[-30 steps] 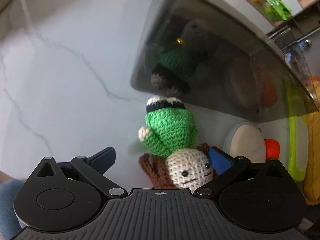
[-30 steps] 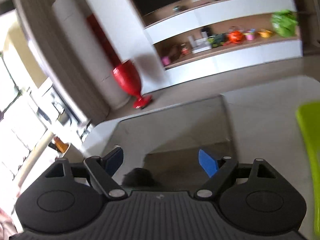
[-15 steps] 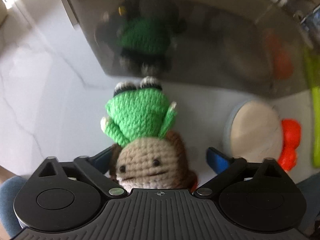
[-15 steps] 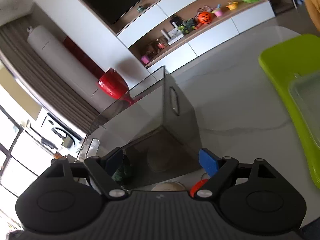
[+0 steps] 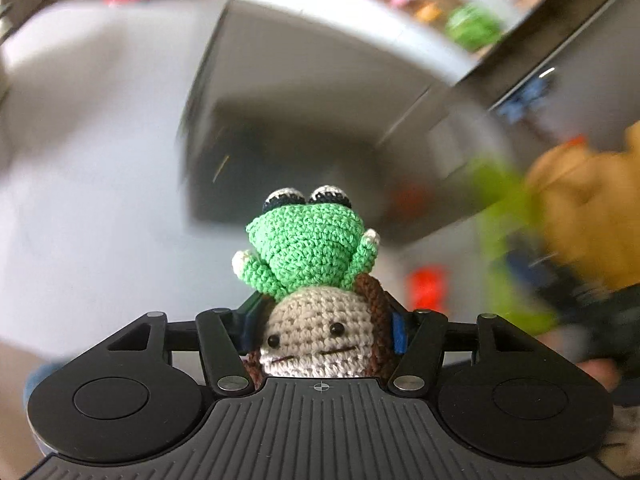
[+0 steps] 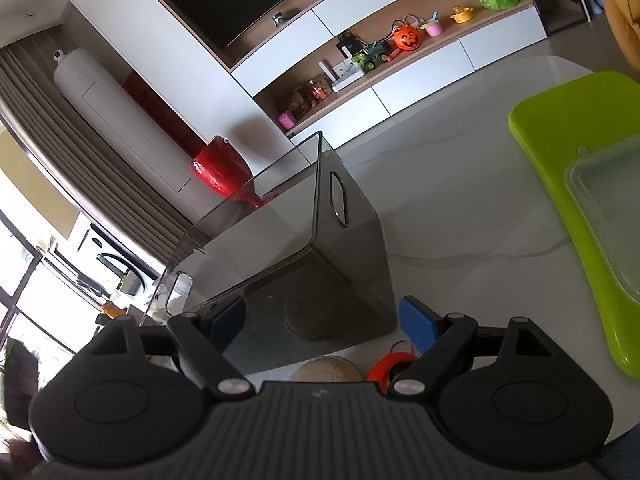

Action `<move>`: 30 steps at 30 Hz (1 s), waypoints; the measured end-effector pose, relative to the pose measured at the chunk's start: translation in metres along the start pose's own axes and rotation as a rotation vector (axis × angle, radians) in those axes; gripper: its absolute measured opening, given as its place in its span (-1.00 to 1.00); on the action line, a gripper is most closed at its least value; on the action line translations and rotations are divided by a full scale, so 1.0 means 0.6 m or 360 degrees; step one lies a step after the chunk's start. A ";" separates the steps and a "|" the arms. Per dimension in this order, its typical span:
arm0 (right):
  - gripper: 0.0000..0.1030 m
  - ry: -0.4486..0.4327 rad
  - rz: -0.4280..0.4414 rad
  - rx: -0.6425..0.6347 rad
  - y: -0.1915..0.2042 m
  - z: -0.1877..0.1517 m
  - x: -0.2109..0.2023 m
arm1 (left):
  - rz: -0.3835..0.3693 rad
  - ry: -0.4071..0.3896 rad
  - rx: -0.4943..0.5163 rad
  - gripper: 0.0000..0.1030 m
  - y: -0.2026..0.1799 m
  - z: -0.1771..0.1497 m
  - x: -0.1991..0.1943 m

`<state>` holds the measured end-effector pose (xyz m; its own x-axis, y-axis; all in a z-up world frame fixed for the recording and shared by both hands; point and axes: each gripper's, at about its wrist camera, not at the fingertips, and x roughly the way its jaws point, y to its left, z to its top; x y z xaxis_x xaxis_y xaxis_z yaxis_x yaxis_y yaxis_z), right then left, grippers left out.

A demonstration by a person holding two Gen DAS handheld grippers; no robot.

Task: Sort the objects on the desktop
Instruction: 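Lower the green crocheted doll into the box and open the left tool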

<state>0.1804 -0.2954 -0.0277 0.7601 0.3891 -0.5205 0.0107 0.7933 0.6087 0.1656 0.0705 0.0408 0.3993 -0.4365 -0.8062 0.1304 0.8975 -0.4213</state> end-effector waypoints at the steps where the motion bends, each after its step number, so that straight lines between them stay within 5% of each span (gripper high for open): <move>1: 0.65 -0.0005 0.0010 0.0010 0.000 0.000 0.000 | -0.0028 -0.0092 0.0033 0.24 -0.018 0.026 -0.028; 4: 0.65 0.0002 0.0092 0.0075 -0.001 -0.002 0.008 | 0.0006 -0.0250 0.0150 0.25 -0.070 0.115 -0.037; 8: 0.65 0.0030 0.0116 0.0068 0.005 -0.013 0.014 | 0.0154 -0.0043 0.0076 0.25 -0.097 0.219 0.095; 17: 0.65 -0.0071 -0.0006 0.0012 -0.025 -0.016 -0.024 | 0.0449 0.0409 -0.0017 0.25 -0.057 0.213 0.281; 30: 0.70 0.0069 0.0029 0.0019 -0.015 -0.027 0.013 | 0.0446 0.0419 -0.0051 0.38 -0.075 0.205 0.309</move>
<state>0.1757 -0.2919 -0.0469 0.7313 0.4234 -0.5347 0.0055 0.7803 0.6254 0.3457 -0.0430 -0.0389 0.1680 -0.1794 -0.9693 0.0194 0.9837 -0.1787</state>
